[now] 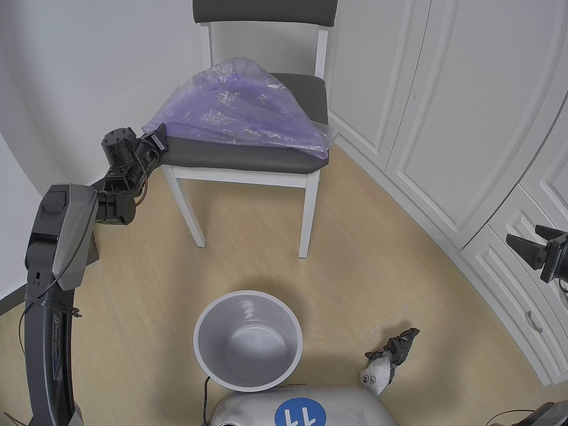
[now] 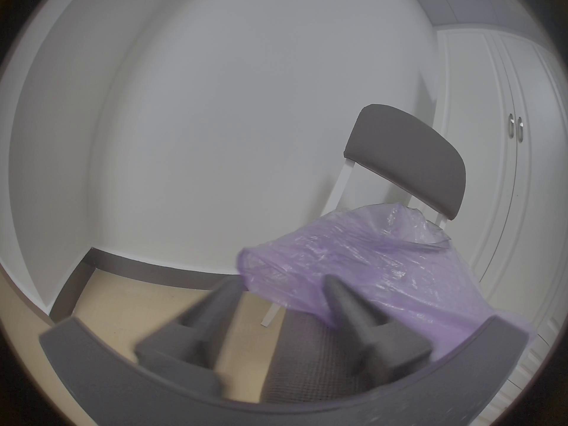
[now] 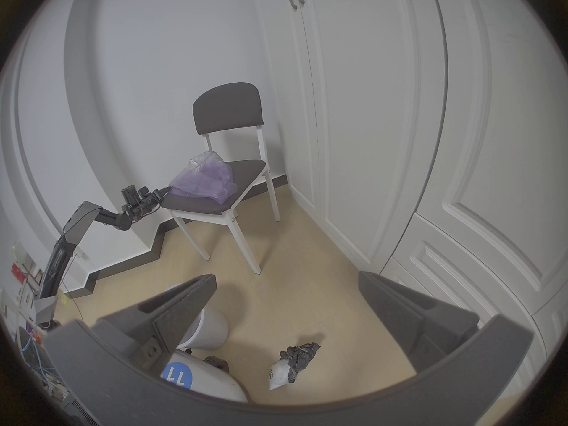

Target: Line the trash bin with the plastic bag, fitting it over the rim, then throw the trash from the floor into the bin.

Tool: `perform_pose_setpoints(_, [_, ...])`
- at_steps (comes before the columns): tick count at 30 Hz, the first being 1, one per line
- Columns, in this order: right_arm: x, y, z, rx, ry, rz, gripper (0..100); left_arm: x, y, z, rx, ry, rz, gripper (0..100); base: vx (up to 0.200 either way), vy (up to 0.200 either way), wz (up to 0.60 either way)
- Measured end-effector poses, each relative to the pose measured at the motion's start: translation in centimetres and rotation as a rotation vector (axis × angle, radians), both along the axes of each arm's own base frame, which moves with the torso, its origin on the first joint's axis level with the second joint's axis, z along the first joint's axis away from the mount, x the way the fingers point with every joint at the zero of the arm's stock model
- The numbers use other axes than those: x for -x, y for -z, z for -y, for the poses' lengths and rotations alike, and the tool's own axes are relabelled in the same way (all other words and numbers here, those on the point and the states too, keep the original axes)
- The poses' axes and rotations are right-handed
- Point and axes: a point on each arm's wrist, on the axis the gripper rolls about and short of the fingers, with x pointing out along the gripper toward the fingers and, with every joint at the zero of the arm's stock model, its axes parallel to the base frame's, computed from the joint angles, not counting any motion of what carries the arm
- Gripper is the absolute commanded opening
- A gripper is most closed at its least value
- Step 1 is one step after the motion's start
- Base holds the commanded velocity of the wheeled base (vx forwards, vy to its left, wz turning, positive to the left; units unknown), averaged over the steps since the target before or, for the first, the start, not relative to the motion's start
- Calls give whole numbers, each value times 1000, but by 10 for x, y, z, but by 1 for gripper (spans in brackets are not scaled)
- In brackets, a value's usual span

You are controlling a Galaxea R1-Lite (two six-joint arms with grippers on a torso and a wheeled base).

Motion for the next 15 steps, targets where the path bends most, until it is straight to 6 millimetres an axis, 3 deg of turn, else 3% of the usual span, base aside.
perform_pose_setpoints(6, [0,0,0,0,0,0,100,1,-4,3,1,6,7,0,0,0,0])
perform_pose_setpoints(15, [1,0,-1,0,-9,4,100,12,-30,8,3,5,48,0,0,0,0])
